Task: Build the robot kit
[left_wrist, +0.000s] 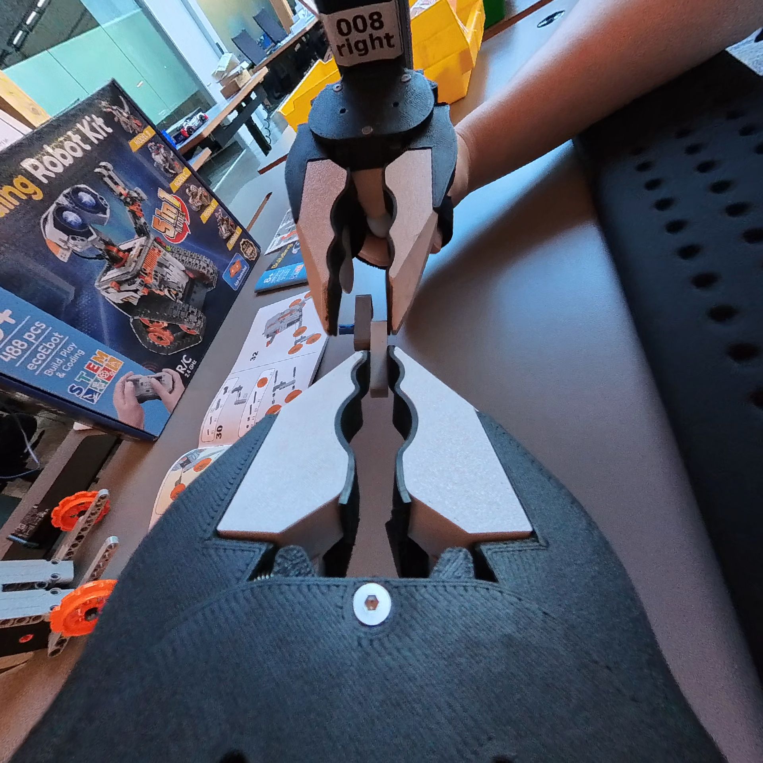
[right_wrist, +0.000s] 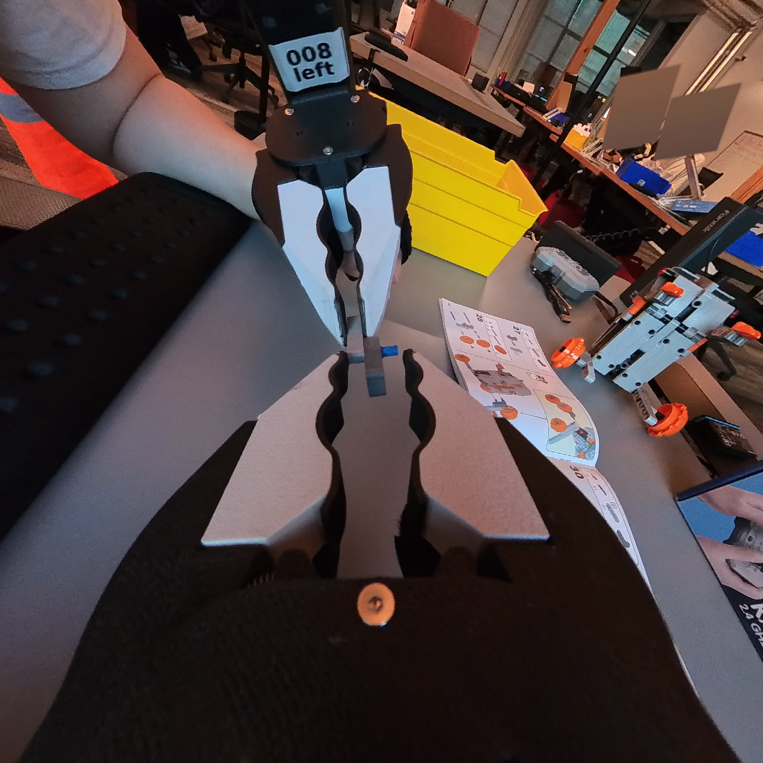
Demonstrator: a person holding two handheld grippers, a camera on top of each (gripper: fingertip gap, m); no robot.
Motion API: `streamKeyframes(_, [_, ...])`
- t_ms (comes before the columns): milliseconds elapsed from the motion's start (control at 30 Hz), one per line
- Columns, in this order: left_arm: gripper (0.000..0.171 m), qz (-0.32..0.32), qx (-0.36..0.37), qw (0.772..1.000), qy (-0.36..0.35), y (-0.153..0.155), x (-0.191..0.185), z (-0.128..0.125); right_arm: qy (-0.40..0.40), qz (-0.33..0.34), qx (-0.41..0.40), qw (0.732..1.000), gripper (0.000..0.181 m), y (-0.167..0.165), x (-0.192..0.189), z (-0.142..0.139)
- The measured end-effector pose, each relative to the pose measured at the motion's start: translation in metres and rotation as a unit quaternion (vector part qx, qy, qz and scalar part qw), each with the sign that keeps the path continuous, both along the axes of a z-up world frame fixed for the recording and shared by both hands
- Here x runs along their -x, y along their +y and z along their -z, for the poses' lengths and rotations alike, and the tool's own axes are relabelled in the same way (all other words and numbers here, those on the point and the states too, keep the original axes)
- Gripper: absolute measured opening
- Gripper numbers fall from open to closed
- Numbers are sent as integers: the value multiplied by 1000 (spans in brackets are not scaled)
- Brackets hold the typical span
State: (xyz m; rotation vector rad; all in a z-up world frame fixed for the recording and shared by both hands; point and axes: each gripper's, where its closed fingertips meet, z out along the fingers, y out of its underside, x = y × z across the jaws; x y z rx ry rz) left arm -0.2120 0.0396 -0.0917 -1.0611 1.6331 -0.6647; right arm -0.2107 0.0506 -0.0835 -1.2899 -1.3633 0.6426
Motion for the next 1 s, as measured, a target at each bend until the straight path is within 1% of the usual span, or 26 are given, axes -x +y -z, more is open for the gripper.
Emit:
streamKeyframes(167, [5,-1,1,1000,3,0,0,1,-4,0,-3,1000,25,0,1,1])
streamKeyframes(500, [5,3,35,999,5,0,0,2,-10,0,0,1000,25,0,2,3])
streamKeyframes(700, [5,13,72,997,0,-2,-1,1,-10,-3,9,1000,23,-1,5,5])
streamKeyframes(867, [5,17,89,996,-2,-3,0,0,-2,-5,31,1000,23,-1,6,4])
streamKeyframes(1000, [5,28,120,992,-5,-4,0,-1,4,-11,50,999,23,-3,6,3])
